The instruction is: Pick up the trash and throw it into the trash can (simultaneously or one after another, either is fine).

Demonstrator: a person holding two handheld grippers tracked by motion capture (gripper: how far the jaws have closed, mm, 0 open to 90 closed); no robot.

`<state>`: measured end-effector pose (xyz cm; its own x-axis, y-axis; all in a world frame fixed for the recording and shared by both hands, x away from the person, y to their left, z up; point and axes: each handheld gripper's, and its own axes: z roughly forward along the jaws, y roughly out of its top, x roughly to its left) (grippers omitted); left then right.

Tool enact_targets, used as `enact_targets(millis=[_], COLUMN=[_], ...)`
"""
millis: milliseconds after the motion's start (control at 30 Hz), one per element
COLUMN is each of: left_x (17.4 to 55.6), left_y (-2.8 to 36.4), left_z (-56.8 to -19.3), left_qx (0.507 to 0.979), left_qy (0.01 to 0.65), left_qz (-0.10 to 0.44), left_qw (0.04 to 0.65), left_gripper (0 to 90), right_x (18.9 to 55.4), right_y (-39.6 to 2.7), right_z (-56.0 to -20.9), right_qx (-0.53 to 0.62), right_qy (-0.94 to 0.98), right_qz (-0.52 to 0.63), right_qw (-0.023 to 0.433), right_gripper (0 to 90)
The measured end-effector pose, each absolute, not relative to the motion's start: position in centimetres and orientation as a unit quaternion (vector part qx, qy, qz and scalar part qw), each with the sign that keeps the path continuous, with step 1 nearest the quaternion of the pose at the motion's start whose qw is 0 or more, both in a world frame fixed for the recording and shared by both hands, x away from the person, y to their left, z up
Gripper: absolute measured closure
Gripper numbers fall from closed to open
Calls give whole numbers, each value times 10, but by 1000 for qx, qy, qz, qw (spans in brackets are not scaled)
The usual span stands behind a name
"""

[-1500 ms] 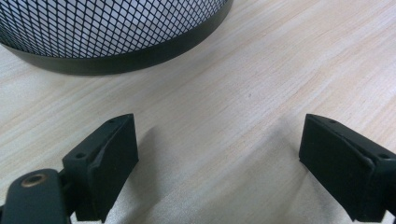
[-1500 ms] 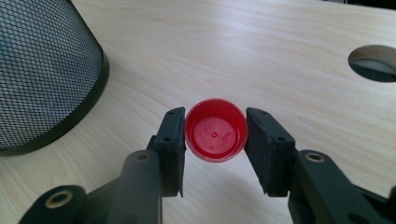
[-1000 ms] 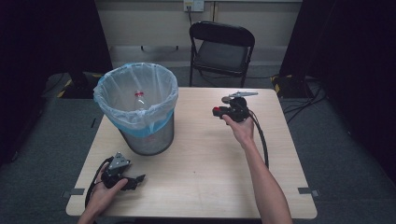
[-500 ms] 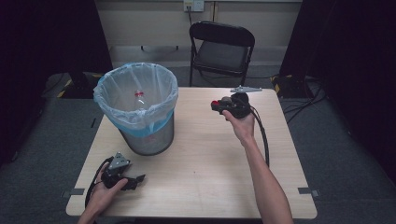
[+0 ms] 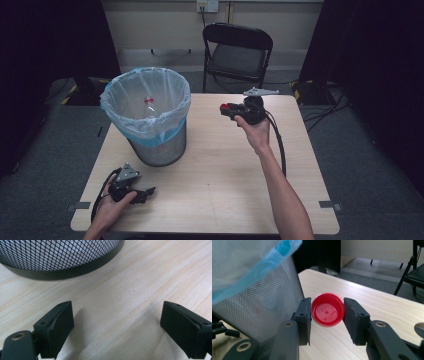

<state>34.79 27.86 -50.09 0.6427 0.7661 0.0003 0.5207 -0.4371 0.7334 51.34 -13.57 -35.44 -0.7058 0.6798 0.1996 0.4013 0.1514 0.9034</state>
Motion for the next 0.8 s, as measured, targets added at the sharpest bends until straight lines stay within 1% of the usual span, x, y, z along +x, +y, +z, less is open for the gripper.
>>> enact_targets(millis=[800], left_x=[348], left_y=[279], left_z=[-501], left_qx=[831], left_qy=[387], left_qz=[169], left_qw=[362], left_gripper=[111], right_x=[509], right_y=[-128], right_z=[-295], right_qx=[332], right_qy=[729], right_qz=[582], right_qw=[137], right_gripper=[596])
